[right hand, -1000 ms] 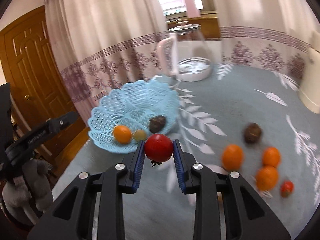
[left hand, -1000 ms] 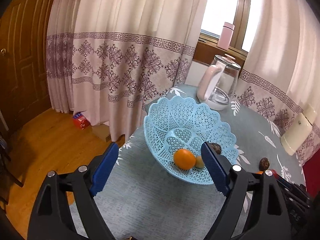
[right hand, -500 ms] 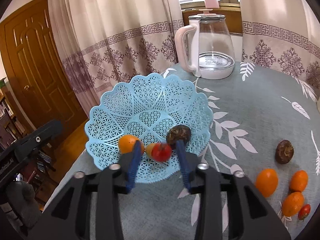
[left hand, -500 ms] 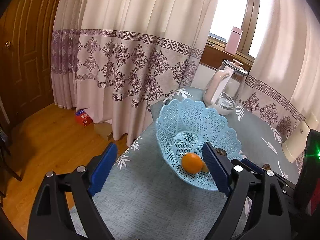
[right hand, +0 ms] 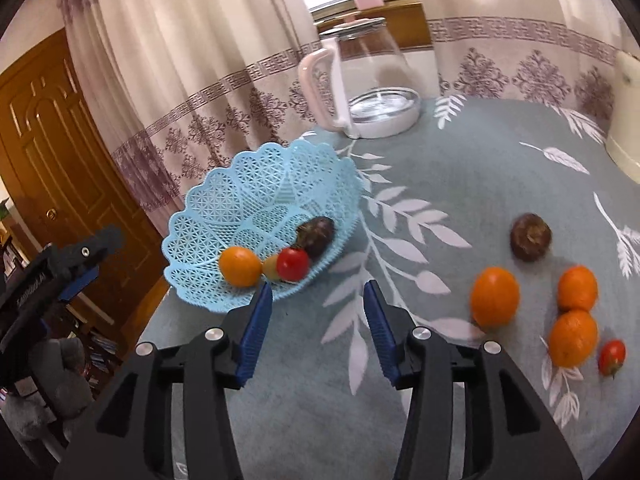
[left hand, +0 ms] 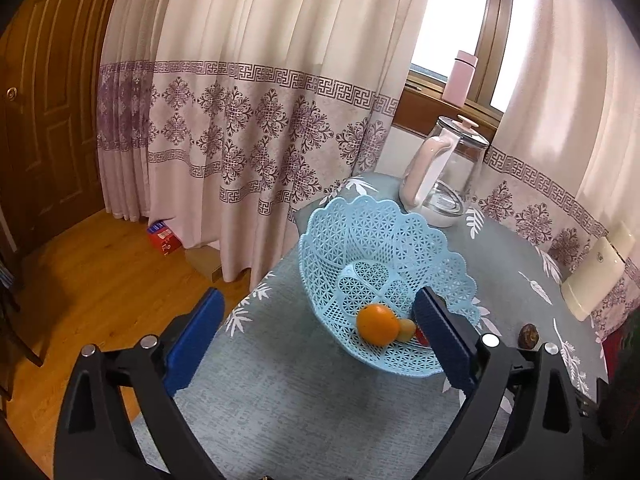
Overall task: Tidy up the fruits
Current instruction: 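Carry the red tomato to the basket with the right tool and release it, then withdraw both open tools from the basket toward the remaining fruit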
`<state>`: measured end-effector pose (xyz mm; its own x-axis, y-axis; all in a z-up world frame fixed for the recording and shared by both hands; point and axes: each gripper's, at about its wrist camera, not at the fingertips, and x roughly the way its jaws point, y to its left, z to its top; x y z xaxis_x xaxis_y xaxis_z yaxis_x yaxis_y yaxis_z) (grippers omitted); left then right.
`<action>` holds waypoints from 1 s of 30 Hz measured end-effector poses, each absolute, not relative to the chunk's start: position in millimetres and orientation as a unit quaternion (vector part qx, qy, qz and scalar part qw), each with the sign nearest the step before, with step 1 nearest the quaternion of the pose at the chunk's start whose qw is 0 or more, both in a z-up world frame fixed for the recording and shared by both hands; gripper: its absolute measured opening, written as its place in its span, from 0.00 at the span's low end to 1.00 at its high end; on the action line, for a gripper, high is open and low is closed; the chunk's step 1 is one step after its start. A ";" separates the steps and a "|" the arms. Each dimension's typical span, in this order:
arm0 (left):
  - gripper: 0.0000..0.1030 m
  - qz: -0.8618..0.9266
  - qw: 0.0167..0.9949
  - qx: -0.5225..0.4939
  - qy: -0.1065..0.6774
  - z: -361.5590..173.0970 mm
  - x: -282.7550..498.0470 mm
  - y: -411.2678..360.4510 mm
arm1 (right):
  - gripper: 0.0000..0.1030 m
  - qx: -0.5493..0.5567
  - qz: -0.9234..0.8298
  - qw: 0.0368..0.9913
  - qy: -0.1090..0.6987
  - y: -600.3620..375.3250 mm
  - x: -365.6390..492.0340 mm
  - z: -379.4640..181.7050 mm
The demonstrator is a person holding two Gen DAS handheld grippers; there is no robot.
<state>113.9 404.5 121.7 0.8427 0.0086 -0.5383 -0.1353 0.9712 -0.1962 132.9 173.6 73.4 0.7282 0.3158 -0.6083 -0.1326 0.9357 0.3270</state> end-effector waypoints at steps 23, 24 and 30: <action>0.97 0.015 0.953 -0.131 0.272 126.8 106.7 397.2 | 0.76 0.205 0.030 0.918 0.337 95.8 78.3 55.4; 0.97 0.015 0.953 -0.131 0.271 127.0 106.3 396.6 | 0.76 0.208 0.023 0.918 0.336 90.9 76.6 55.0; 0.97 0.010 0.954 -0.128 0.271 127.2 106.0 392.6 | 0.76 0.234 -0.009 0.913 0.334 63.2 68.7 48.2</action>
